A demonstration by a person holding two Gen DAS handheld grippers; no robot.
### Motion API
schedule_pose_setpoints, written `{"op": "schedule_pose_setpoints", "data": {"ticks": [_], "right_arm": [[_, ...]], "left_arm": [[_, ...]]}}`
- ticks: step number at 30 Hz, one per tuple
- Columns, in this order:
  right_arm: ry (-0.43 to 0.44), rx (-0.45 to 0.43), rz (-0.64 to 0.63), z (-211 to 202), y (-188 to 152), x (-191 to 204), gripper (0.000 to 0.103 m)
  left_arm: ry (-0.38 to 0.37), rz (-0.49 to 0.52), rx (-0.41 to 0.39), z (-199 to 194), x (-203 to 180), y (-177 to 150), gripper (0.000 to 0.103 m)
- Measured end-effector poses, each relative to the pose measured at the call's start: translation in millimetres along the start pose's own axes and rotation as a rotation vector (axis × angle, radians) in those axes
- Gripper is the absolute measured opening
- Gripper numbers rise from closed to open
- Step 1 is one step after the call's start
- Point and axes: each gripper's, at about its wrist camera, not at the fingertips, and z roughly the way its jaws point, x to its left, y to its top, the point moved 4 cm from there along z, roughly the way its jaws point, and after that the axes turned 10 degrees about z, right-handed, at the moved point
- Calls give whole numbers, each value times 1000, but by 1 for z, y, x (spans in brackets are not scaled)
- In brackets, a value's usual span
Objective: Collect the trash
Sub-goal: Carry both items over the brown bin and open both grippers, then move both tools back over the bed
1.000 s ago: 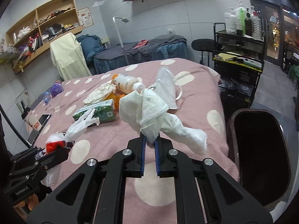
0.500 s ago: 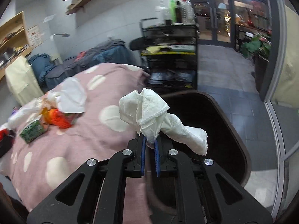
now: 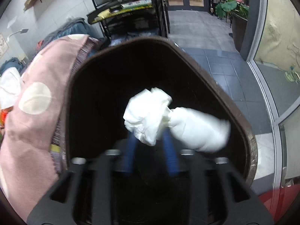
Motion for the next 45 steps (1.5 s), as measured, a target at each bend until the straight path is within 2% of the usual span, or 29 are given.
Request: {"op": "schedule_pose_setpoints", "data": {"ticks": [1, 6, 11, 20, 28, 33, 36, 37, 38, 40, 45], "right_arm": [[-2, -11, 3, -1, 0, -1, 73], [-4, -25, 18, -9, -6, -4, 75], [1, -104, 35, -38, -9, -6, 83], [-22, -238, 96, -98, -15, -29, 86], [-73, -256, 184, -120, -23, -69, 86], [-96, -257, 197, -125, -26, -80, 87], [-97, -247, 202, -125, -27, -85, 87], [-95, -242, 205, -124, -27, -86, 87], [-94, -239, 209, -123, -27, -86, 87], [-94, -234, 212, -121, -25, -85, 87], [-95, -232, 217, -118, -25, -82, 91]], "left_arm": [[-8, 1, 5, 2, -2, 1, 22], [-42, -1, 26, 18, -11, 8, 22], [-63, 32, 39, 35, -26, 17, 22], [-162, 44, 92, 75, -50, 34, 22], [-216, 81, 219, 132, -77, 28, 22], [-207, 88, 295, 158, -85, 13, 22], [-195, 102, 326, 166, -85, 7, 32], [-190, 103, 330, 166, -85, 6, 45], [-188, 104, 328, 166, -85, 5, 66], [-175, 107, 296, 160, -83, 8, 87], [-147, 132, 240, 143, -78, 8, 95]]}}
